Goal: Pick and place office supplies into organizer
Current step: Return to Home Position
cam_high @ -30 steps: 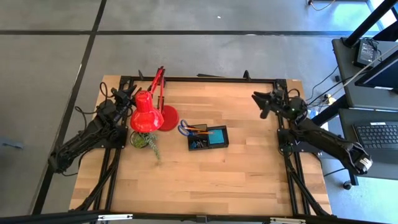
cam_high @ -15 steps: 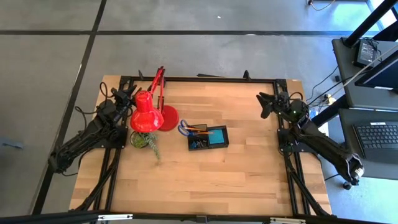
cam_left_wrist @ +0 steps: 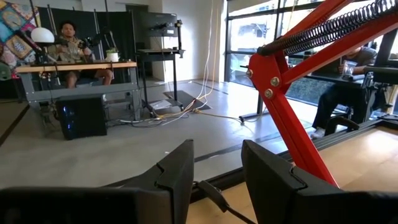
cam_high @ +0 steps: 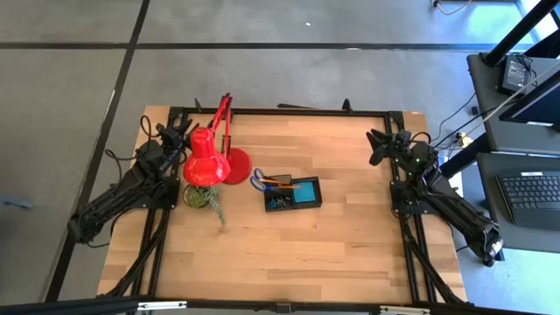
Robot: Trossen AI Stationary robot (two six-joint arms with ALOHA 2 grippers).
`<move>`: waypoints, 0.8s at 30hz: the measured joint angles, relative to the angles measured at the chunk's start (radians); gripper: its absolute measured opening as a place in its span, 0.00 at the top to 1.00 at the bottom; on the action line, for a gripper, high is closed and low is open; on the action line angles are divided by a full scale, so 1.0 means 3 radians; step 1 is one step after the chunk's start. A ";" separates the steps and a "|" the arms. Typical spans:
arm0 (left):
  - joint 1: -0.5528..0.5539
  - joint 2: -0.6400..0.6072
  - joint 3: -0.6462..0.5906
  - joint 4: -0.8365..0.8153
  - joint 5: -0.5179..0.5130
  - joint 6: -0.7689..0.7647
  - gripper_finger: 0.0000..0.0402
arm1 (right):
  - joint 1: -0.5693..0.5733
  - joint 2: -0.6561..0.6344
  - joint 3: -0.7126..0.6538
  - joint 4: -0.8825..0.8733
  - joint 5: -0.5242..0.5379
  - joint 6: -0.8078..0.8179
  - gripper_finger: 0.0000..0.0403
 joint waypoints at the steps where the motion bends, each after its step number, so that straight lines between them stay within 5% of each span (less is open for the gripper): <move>1: -0.0001 0.0000 0.0000 0.0000 0.0000 0.0000 0.68 | 0.0000 0.0000 0.0013 -0.0028 0.0004 -0.0036 0.64; 8: 0.0000 0.0000 0.0000 0.0000 -0.0001 0.0001 0.68 | -0.0006 0.0000 0.0024 -0.0067 -0.0002 -0.0470 0.64; 24: 0.0001 0.0000 0.0001 0.0000 0.0001 0.0001 0.68 | -0.0006 0.0001 0.0026 -0.0065 -0.0001 -0.0481 0.64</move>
